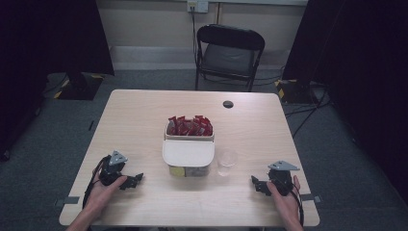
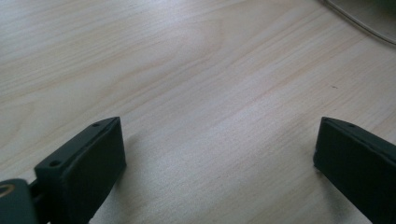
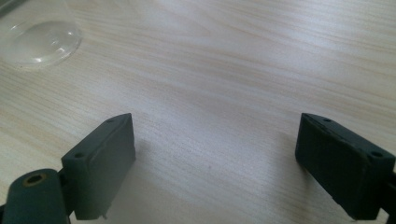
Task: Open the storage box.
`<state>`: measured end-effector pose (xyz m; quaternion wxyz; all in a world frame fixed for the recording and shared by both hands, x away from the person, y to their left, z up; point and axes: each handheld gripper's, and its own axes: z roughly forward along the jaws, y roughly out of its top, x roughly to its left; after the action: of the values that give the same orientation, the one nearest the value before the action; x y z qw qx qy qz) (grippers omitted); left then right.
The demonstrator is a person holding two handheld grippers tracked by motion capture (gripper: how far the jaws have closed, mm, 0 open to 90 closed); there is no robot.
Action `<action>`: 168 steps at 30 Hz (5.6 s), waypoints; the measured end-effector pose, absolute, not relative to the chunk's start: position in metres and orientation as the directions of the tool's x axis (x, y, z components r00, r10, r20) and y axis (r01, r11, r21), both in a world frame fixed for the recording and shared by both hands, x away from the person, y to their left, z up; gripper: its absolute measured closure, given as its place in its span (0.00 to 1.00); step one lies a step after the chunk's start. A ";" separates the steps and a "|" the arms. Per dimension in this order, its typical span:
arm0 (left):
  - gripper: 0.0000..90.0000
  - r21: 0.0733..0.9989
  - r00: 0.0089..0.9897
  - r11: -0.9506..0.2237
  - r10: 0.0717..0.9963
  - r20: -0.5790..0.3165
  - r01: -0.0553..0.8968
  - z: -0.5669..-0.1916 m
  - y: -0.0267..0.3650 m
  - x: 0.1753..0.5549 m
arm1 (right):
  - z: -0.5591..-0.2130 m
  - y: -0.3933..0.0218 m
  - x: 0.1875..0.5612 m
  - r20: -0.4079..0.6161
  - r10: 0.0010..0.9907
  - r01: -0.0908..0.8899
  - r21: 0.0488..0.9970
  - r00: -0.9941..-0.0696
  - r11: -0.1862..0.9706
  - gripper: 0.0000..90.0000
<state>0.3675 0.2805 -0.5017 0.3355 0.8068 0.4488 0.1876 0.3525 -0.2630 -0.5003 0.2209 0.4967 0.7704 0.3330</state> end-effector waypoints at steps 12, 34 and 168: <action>0.18 0.713 0.538 -0.361 0.842 -0.027 0.601 -0.497 0.280 0.365 | -0.500 -0.263 0.352 -0.009 0.913 0.619 0.732 -0.408 0.284 0.13; 0.18 0.751 0.612 -0.361 0.787 -0.073 0.553 -0.483 0.265 0.358 | -0.500 -0.263 0.352 -0.011 0.913 0.619 0.732 -0.407 0.285 0.13; 0.18 0.841 0.752 -0.317 0.642 -0.149 0.438 -0.403 0.198 0.392 | -0.500 -0.264 0.353 -0.010 0.911 0.617 0.733 -0.413 0.288 0.13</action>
<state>0.3921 0.1982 -0.4025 0.4784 0.8044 0.3355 0.1069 0.3526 -0.2636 -0.5003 0.2204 0.4947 0.7717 0.3333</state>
